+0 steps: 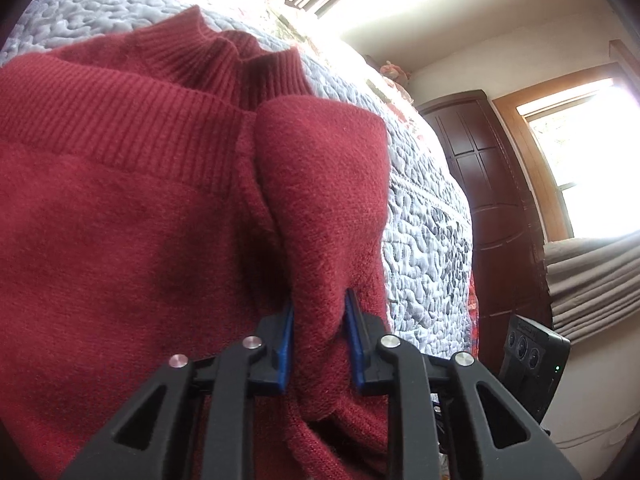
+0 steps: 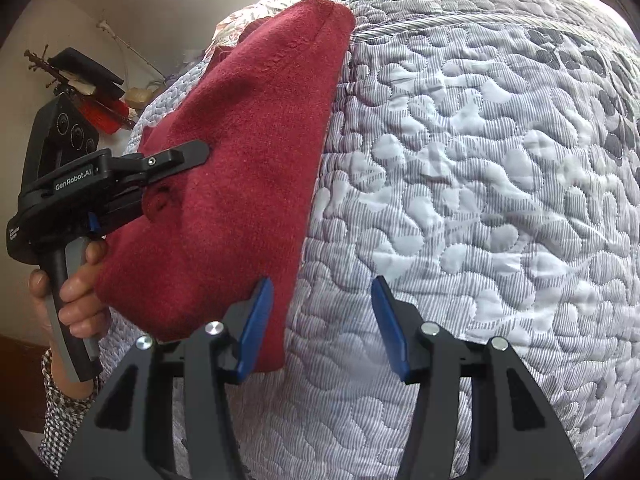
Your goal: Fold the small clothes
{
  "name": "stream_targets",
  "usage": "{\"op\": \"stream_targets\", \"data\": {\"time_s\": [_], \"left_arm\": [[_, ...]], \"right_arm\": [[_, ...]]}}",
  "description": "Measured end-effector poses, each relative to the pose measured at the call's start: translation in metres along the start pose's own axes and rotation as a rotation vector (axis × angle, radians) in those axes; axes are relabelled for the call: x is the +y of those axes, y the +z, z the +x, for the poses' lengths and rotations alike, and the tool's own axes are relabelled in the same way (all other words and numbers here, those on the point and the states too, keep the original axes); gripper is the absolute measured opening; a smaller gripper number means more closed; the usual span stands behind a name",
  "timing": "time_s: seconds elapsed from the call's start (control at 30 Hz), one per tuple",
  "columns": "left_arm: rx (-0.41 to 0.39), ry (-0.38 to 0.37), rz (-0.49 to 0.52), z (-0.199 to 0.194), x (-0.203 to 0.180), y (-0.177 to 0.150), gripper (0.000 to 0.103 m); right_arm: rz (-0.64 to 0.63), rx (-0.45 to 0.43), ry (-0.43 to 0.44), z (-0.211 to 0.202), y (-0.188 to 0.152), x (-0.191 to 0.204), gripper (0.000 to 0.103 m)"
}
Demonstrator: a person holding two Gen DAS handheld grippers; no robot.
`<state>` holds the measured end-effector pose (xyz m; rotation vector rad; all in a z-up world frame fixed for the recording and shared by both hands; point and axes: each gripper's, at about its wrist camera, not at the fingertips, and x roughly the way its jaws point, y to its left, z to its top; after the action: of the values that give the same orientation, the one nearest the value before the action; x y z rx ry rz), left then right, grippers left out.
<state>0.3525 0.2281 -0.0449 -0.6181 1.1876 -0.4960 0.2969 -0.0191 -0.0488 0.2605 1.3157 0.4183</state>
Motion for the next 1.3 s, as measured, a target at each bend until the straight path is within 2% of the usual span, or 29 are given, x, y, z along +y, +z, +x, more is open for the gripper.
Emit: {"op": "stream_targets", "data": {"time_s": [0.17,0.3,0.43,0.53,0.67,0.9,1.03,1.1,1.2,1.3], "left_arm": [[-0.097,0.0,0.033,-0.041,-0.004,0.003,0.016],[-0.136,0.004,0.041,-0.078,0.008,0.011,0.016],[-0.186,0.012,0.02,-0.12,0.03,0.024,0.016],[-0.214,0.051,0.001,-0.151,0.054,0.032,0.016],[-0.21,0.085,-0.042,-0.182,0.098,0.037,0.016],[-0.188,0.116,-0.102,-0.198,0.163,0.026,0.016],[-0.132,0.186,-0.091,-0.175,0.189,0.019,0.017],[-0.12,0.19,-0.088,-0.165,0.195,0.016,0.018],[-0.146,0.159,-0.101,-0.175,0.194,0.009,0.025],[-0.194,0.139,-0.087,-0.205,0.184,-0.004,0.037]], "right_arm": [[-0.009,-0.006,0.001,-0.012,-0.008,-0.003,0.052],[-0.022,-0.016,0.004,-0.02,-0.01,0.003,0.052],[-0.031,-0.012,0.006,-0.021,-0.009,0.01,0.052],[-0.047,-0.007,0.006,-0.019,-0.012,0.019,0.052],[-0.073,0.007,0.01,-0.012,-0.009,0.032,0.052],[-0.126,0.035,0.001,0.006,-0.006,0.055,0.052],[-0.14,0.043,-0.017,0.018,-0.006,0.066,0.052],[-0.138,0.058,-0.007,0.023,-0.007,0.071,0.052],[-0.151,0.071,-0.003,0.027,-0.012,0.082,0.052],[-0.15,0.061,0.032,0.023,-0.014,0.092,0.055]]}}
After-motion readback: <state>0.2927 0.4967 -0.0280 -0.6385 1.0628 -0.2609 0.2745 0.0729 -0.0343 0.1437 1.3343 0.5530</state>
